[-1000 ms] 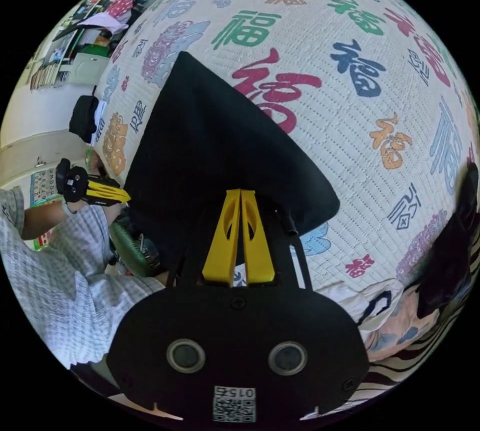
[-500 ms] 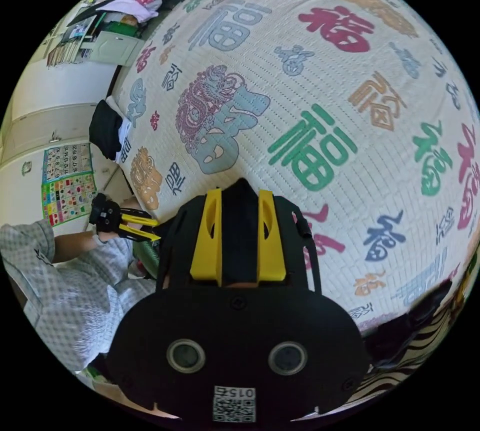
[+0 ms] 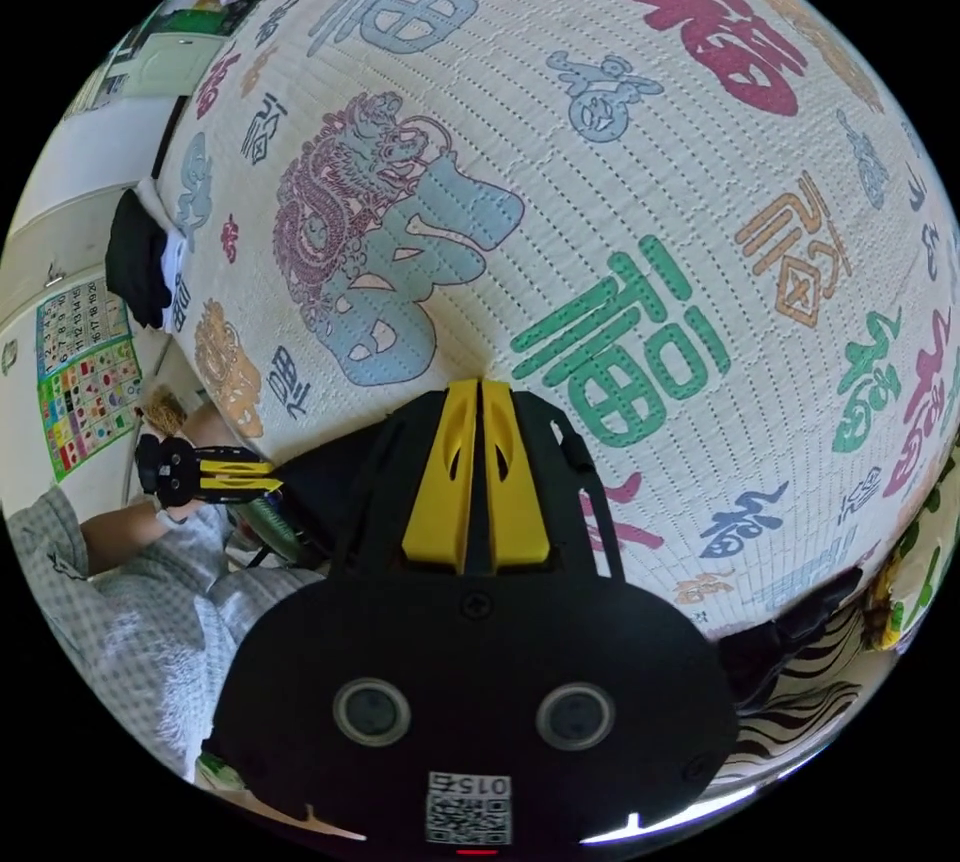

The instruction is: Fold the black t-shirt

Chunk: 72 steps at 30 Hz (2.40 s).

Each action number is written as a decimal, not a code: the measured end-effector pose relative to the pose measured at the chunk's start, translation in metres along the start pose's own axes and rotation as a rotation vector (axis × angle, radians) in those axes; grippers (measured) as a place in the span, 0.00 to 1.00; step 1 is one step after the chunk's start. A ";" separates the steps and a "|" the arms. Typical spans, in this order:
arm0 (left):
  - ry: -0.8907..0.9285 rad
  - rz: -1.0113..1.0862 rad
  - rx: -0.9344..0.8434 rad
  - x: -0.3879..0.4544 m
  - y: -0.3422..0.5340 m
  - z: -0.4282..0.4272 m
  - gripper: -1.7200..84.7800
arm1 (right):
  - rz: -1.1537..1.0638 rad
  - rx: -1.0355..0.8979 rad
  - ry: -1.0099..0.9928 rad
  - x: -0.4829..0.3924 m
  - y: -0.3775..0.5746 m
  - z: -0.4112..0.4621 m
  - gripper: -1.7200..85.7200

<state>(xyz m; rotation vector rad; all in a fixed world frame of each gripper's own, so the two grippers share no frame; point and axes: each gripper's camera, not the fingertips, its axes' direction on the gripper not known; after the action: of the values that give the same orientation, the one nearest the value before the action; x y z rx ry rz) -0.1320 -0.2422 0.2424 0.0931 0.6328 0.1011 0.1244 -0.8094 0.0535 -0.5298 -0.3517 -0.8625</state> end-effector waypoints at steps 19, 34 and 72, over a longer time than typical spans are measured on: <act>0.108 0.348 0.090 -0.039 -0.242 -0.099 0.15 | 0.497 0.496 -0.379 0.146 0.348 0.045 0.15; 0.636 0.309 -0.127 -0.082 -0.335 -0.038 0.14 | 0.404 0.793 -0.973 0.197 0.446 0.151 0.13; 0.226 0.647 0.272 -0.050 0.020 -0.115 0.03 | -0.112 0.671 -0.081 -0.201 0.596 0.221 0.04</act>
<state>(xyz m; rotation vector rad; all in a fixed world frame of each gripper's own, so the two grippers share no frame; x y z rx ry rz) -0.2417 -0.2225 0.1822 0.5552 0.8219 0.6577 0.4566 -0.2388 -0.0422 0.0794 -0.7150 -0.7734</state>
